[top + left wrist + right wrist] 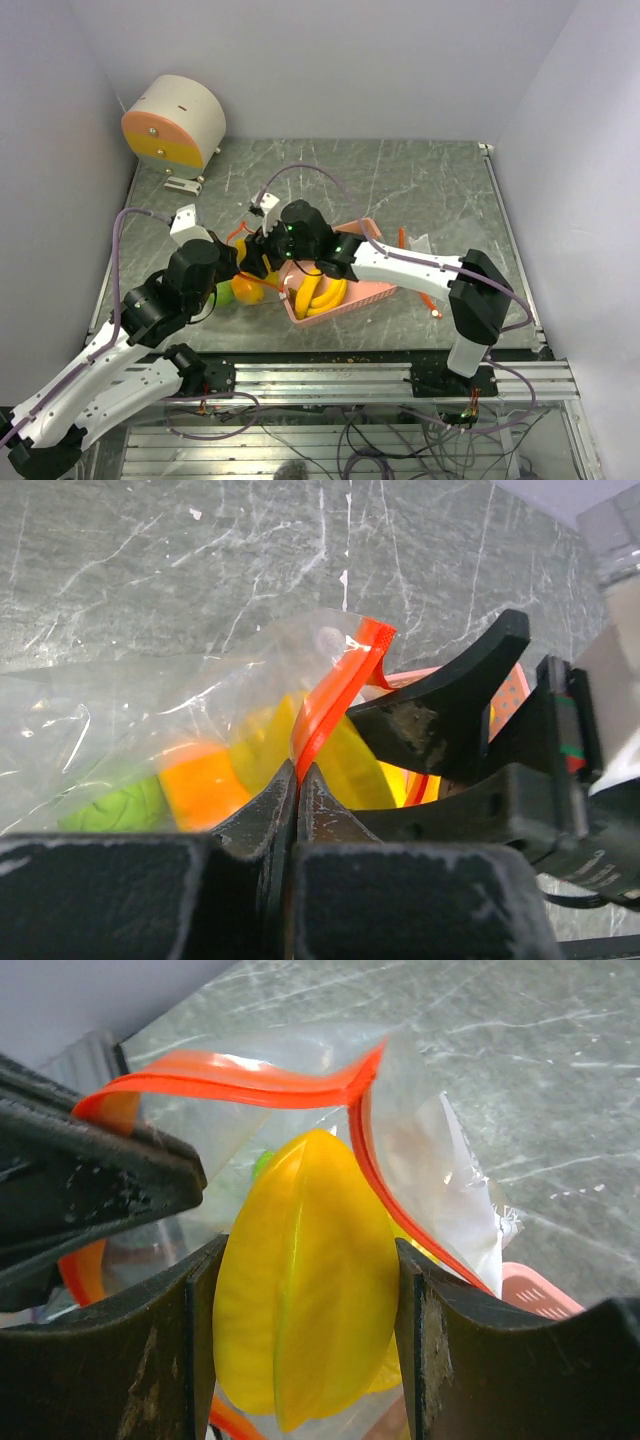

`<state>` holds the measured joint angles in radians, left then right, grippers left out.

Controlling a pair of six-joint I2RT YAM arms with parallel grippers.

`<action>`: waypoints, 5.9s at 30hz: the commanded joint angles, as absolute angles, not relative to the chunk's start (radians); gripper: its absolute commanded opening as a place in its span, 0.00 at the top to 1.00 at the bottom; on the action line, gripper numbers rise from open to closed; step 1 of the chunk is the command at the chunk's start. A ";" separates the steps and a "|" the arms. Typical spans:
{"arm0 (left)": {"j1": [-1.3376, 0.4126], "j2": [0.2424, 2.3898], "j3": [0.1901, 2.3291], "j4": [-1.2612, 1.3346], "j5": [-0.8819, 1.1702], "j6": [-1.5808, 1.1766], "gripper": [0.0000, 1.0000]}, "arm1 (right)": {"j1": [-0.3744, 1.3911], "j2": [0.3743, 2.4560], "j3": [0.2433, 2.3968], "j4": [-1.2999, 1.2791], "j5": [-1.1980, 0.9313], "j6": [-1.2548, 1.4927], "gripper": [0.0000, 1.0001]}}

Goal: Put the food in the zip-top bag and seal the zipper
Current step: Place the fake fruit in the zipper food storage bag, then zip the zipper food storage bag.

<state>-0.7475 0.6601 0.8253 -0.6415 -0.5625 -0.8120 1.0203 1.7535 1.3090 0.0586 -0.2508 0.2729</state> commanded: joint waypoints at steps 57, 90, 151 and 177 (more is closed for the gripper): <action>-0.743 0.665 0.892 -0.610 -0.417 -0.761 0.93 | 1.070 1.341 1.035 -0.055 -0.414 -0.013 0.21; -0.744 0.683 0.907 -0.637 -0.440 -0.725 0.88 | 1.116 1.596 1.185 -0.014 -0.197 0.204 1.00; -0.744 0.787 0.961 -0.539 -0.323 -0.129 0.93 | 0.913 1.704 1.500 0.015 -0.398 0.755 1.00; -0.744 0.561 1.041 -0.734 -0.086 -0.024 0.93 | 0.840 1.494 1.297 0.192 -0.996 -0.175 0.33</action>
<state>-0.7475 0.5510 0.9771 -0.7280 -0.1738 -0.0406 0.8333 1.4601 1.2144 0.2119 -0.8047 -0.0017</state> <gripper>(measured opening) 0.126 0.672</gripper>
